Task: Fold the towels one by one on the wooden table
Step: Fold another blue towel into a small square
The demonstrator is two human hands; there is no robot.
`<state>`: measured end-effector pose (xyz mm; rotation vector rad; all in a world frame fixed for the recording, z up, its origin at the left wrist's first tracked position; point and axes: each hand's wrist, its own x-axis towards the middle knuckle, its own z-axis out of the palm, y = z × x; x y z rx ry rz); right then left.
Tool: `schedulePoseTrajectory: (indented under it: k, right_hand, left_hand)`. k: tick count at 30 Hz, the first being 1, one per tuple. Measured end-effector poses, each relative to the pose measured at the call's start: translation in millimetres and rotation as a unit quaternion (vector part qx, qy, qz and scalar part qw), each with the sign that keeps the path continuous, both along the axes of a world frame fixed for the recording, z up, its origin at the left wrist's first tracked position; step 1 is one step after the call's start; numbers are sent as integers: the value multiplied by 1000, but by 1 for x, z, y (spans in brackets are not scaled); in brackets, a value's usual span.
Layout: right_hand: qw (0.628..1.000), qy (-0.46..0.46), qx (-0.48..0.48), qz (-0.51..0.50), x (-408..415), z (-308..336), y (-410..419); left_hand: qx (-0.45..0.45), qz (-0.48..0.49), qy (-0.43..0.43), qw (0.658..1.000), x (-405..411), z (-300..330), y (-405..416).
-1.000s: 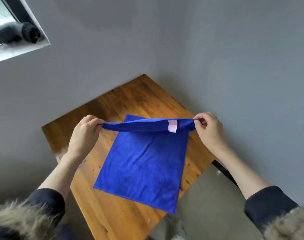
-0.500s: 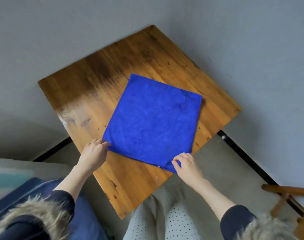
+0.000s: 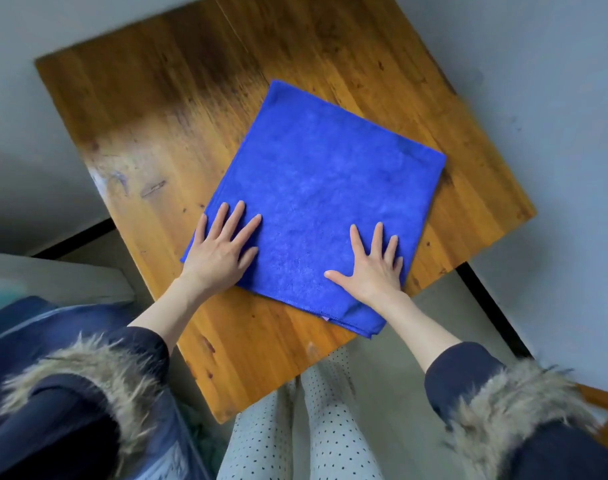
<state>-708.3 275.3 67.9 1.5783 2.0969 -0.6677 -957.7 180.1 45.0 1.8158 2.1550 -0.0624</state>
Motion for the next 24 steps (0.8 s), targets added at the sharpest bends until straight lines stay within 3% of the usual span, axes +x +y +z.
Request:
schedulePoseTrajectory:
  k: [13, 16, 19, 21, 24]
  right_hand:
    - [977, 45, 15, 208, -30, 11, 125]
    - [980, 143, 41, 133, -28, 13, 118]
    - [960, 253, 108, -43, -2, 18, 105]
    - [947, 248, 137, -149, 23, 21, 98]
    - [950, 196, 118, -212, 54, 16, 89]
  left_hand:
    - [39, 214, -64, 974, 71, 5, -35]
    - [103, 253, -116, 955, 76, 10, -43]
    - [149, 343, -119, 920, 78, 19, -49]
    - [157, 424, -121, 884, 79, 22, -53]
    - [125, 510, -139, 839, 83, 21, -61]
